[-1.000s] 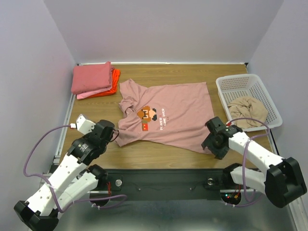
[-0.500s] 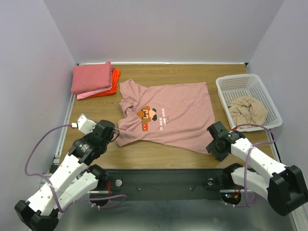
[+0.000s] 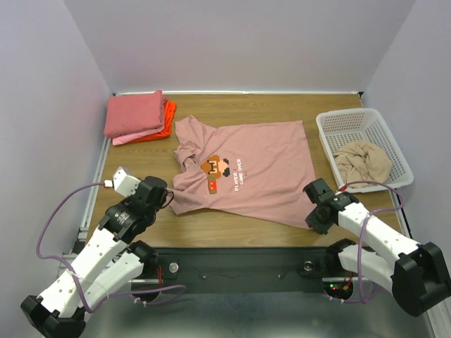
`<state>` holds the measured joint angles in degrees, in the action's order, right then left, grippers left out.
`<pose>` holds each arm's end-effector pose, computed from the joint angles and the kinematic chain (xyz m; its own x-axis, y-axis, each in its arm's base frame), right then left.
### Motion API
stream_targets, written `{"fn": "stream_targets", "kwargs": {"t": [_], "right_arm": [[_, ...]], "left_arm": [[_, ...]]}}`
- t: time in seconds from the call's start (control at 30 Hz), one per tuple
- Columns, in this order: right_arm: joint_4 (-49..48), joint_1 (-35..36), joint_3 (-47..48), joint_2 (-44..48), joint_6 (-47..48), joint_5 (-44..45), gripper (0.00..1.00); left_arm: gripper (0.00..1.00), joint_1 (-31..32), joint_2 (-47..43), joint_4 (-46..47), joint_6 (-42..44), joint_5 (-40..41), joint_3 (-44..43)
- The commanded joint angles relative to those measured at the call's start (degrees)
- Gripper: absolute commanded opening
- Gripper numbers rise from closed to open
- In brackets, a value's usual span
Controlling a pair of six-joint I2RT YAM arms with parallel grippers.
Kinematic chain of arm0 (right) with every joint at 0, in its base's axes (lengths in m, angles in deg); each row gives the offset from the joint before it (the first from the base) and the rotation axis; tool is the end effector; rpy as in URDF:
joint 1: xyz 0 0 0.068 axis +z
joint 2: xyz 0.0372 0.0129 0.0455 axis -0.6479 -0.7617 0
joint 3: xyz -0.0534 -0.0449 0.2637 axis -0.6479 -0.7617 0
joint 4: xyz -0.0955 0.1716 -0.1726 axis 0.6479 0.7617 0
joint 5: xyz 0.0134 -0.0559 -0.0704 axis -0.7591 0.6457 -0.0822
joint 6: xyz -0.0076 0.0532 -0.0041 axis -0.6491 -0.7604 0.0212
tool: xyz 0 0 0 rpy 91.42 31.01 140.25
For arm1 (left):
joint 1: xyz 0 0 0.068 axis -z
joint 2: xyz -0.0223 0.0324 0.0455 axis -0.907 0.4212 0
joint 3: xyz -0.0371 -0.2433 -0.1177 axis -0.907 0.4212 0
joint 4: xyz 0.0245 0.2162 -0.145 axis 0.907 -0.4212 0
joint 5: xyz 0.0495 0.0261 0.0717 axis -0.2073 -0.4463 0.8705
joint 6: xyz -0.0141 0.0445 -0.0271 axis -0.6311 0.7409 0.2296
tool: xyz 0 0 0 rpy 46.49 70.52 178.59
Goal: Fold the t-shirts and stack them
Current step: Flatten the tshirt out
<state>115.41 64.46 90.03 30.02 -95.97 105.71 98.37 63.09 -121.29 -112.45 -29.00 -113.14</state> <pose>0.1294 0.0465 0.1567 -0.6384 0.6973 -0.3258 0.7242 0.6876 0.0526 0.1188 -0.0546 0.2669 -0.2884 -0.7600 -0.5824 -0.4905 0.6397 -0.5918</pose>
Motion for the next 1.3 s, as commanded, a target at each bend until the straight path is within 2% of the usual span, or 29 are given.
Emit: {"fn": "stream_targets", "kwargs": {"t": [0.0,0.07,0.13,0.27,0.4,0.47,0.77,0.87,1.03,1.1,1.27], "right_arm": [[-14.2,0.4,-4.7,-1.6,-1.3,1.0,0.13],[-15.8,0.4,-4.2,-1.7,0.7,1.6,0.01],[-17.1,0.4,-2.3,-2.0,1.5,2.4,0.01],[-18.4,0.4,3.1,-1.4,8.7,5.0,0.0],[-18.7,0.3,11.3,3.2,15.4,9.5,0.0],[-18.8,0.4,15.3,5.1,18.8,12.9,0.0],[-22.2,0.4,38.0,11.7,30.2,19.2,0.0],[-22.5,0.4,46.3,12.3,32.8,19.5,0.0],[-22.9,0.4,58.4,12.7,37.1,13.9,0.0],[-22.9,0.4,64.0,12.5,38.7,11.4,0.0],[-22.8,0.4,71.7,13.7,40.0,4.1,0.0]], "left_arm": [[0.0,-0.1,-0.3,1.4,1.0,1.2,1.1],[0.0,-0.1,-0.4,1.9,1.3,0.7,1.1],[0.0,-0.1,-0.3,2.7,2.2,0.1,0.8],[0.0,-0.2,-0.1,4.3,4.4,-0.8,-0.3],[0.0,-0.1,-0.1,7.0,9.4,-1.9,-4.6],[0.0,-0.2,-0.3,10.1,14.9,-4.1,-7.1],[0.0,-0.1,-0.9,18.0,27.1,-4.0,-29.7],[0.0,-0.1,0.5,20.0,31.4,-4.0,-41.1],[0.0,-0.1,4.6,22.4,36.3,-8.1,-54.7],[0.0,-0.1,6.0,22.4,37.5,-12.3,-61.8],[0.0,-0.1,11.0,19.2,40.6,-19.5,-76.7]]}}
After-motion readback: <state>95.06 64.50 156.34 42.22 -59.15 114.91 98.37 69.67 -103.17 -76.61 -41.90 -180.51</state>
